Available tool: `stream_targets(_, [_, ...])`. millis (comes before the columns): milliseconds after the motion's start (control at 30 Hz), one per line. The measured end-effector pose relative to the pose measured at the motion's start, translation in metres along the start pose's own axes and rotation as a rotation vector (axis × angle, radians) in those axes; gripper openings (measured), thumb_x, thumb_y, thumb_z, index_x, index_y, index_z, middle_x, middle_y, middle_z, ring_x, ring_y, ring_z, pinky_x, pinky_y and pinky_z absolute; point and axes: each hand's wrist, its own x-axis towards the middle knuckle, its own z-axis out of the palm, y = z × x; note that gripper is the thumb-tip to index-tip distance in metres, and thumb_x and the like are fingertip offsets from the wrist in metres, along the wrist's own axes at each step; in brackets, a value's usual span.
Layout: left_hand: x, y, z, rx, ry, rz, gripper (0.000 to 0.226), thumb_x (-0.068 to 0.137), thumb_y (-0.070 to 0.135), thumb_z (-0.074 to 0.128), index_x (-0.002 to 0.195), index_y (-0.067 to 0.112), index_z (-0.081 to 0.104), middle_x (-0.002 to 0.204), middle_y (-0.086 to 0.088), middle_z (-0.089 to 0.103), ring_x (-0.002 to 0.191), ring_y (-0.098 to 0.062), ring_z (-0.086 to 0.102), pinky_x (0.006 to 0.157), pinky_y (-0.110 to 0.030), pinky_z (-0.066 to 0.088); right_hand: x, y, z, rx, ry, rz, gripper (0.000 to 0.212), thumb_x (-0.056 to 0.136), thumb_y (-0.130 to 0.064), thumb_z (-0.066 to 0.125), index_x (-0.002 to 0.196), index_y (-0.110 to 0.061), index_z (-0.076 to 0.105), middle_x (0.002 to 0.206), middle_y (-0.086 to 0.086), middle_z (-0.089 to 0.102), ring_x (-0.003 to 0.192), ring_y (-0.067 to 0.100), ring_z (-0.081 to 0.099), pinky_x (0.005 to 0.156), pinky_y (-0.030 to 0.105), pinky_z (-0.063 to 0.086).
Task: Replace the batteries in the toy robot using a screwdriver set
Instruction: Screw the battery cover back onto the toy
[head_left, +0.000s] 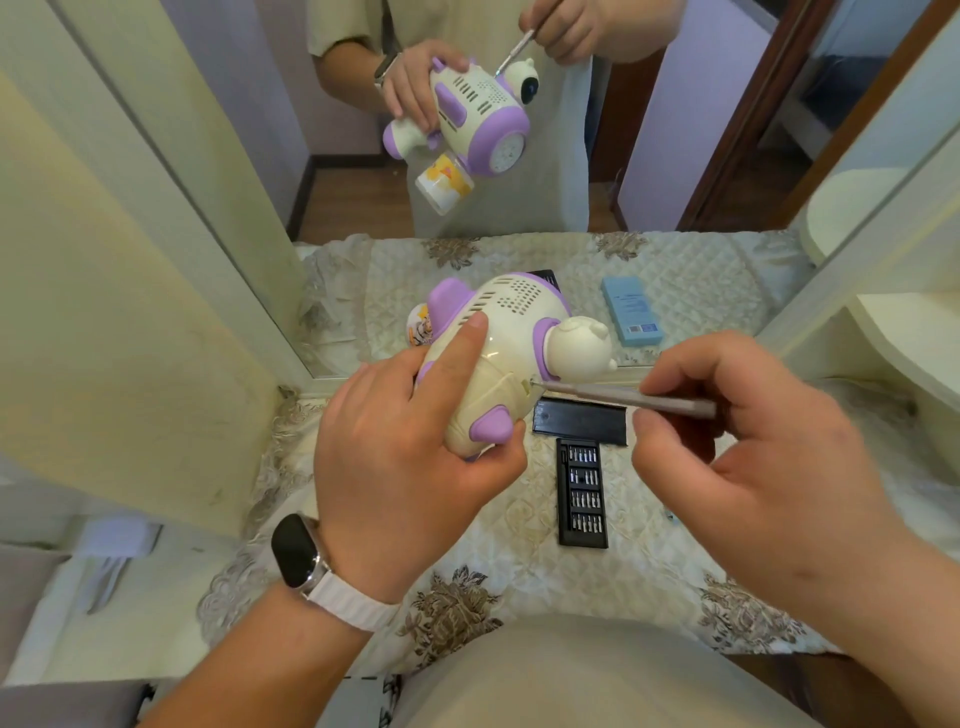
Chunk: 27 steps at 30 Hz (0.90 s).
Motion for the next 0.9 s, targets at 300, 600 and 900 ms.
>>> stream_targets(300, [0.010,0.005,0.002,-0.032,0.017,0.020,0.063,0.072,0.034,0.074,0.132,0.018,0.061,0.089,-0.010,0.069,0.073,-0.034,0.062,0.063,-0.045,0.049,0.012,0.003,-0.011,-0.177,0.068,-0.146,0.022,0.091,-0.034,0.054,0.098,-0.019,0.068,0.068,-0.004,0.064,0.065,0.016,0.053,0.053,0.027,0.041])
stream_targets(600, [0.022,0.021,-0.006,-0.037,0.021,-0.007,0.062,0.072,0.035,0.073,0.131,0.020,0.062,0.082,-0.005,0.067,0.068,-0.030,0.060,0.058,-0.042,0.049,0.026,-0.003,-0.029,-0.149,-0.061,-0.116,0.011,0.089,-0.038,0.049,0.099,-0.034,0.049,0.065,-0.016,0.056,0.067,0.012,0.055,0.057,0.030,0.042])
stream_targets(900, [0.039,0.025,-0.008,-0.058,0.082,-0.006,0.067,0.068,0.037,0.075,0.132,0.023,0.061,0.083,-0.004,0.068,0.069,-0.028,0.061,0.058,-0.041,0.052,0.052,-0.009,-0.048,-0.297,-0.138,-0.182,0.013,0.092,-0.035,0.048,0.098,-0.026,0.054,0.053,-0.018,0.042,0.059,0.004,0.049,0.050,0.023,0.040])
